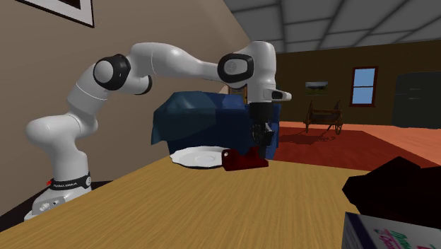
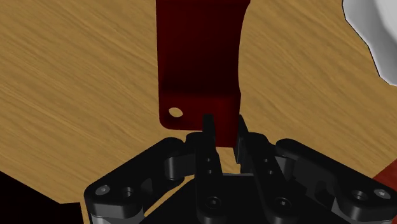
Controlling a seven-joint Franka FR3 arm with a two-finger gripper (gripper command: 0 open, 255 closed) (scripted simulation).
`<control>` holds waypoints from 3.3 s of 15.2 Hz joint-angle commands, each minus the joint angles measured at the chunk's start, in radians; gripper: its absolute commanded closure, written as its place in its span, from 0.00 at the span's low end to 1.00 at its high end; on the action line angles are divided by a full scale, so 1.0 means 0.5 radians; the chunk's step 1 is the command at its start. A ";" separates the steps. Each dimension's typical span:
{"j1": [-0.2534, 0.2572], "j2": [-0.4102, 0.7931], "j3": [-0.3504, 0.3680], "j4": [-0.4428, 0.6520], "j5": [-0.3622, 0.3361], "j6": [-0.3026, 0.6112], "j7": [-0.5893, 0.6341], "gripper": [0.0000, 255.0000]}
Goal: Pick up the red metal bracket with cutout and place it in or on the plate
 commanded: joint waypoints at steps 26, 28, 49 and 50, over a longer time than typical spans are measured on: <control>0.524 -1.128 0.144 -1.679 -0.193 0.531 0.654 1.00; 0.524 -1.111 0.144 -1.713 -0.193 0.581 0.656 1.00; 0.522 -1.044 0.144 -1.816 -0.191 0.752 0.661 0.00; 0.524 -1.071 0.145 -1.782 -0.192 0.690 0.662 0.00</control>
